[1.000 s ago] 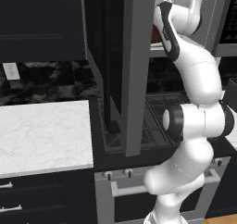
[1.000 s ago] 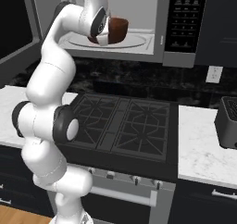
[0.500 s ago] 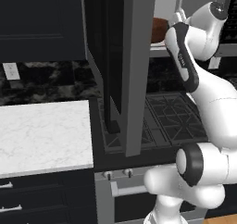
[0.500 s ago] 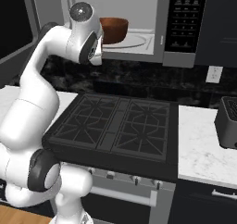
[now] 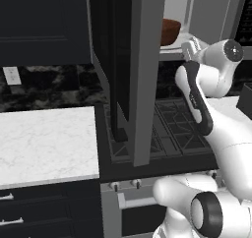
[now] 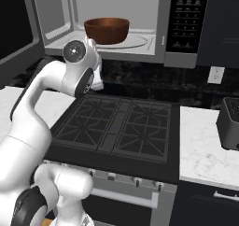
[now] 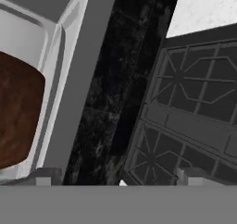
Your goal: Pick the squash from the sink and place it in the bowl. Then pick the bowl and place it in the microwave. Then close the microwave door and press the start button.
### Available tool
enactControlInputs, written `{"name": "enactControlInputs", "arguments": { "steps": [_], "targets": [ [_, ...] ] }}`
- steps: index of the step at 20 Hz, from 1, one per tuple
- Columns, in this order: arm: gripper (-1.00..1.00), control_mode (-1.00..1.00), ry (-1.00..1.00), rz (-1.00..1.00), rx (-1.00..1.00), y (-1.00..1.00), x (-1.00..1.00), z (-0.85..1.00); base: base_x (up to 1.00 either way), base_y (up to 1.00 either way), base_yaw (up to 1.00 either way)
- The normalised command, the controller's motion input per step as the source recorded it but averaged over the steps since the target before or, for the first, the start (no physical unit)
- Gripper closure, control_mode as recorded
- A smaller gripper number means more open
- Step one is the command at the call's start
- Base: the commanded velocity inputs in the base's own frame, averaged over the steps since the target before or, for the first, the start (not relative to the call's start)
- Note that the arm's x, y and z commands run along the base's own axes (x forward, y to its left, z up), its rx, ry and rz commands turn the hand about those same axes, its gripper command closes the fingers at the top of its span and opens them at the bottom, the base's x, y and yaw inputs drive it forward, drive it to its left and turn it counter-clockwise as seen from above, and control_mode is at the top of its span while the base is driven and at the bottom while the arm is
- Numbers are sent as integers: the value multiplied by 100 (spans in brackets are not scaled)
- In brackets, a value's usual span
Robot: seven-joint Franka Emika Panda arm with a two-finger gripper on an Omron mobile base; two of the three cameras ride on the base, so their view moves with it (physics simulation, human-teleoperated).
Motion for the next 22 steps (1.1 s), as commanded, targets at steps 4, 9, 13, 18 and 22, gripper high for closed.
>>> {"name": "enactControlInputs", "arguments": {
  "steps": [4,9,13,18,22],
  "targets": [
    [-100,-100,0,-9,-41,-16,0,-54,0,0,0],
    [-100,-100,0,-16,-37,-32,0,-52,0,0,0],
    [-100,-100,0,-13,-32,-39,0,-50,0,0,0],
    [-100,-100,0,-16,-35,-20,0,-41,0,0,0],
    [-100,-100,-4,-19,-45,0,-1,-3,0,0,0]
  ]
}}
